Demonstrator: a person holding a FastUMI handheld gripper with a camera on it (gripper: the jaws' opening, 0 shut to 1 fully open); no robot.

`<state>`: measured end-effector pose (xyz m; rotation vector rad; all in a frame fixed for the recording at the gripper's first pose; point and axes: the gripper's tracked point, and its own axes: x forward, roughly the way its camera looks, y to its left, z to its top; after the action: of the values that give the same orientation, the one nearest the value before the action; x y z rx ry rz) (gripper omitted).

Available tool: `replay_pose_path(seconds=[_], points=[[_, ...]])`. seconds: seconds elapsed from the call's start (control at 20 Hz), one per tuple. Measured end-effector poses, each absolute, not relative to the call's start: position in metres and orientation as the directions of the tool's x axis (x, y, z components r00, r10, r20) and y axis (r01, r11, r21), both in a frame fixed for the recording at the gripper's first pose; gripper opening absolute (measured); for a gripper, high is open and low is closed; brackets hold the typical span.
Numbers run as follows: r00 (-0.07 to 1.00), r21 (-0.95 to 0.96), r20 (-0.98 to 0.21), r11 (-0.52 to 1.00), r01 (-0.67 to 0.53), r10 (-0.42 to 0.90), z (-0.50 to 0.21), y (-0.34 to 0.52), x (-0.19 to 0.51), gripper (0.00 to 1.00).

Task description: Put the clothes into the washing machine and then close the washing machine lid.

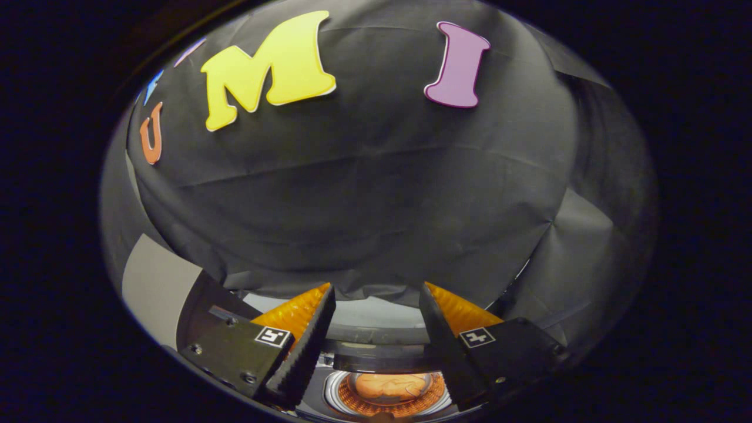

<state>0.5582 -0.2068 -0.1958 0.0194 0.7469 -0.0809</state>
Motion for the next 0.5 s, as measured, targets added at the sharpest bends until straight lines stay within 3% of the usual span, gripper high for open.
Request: replay_pose_path(seconds=[0.5], points=[[0.748,-0.005,-0.662,0.999,0.054,-0.044,-0.193,-0.203,0.532,0.9]])
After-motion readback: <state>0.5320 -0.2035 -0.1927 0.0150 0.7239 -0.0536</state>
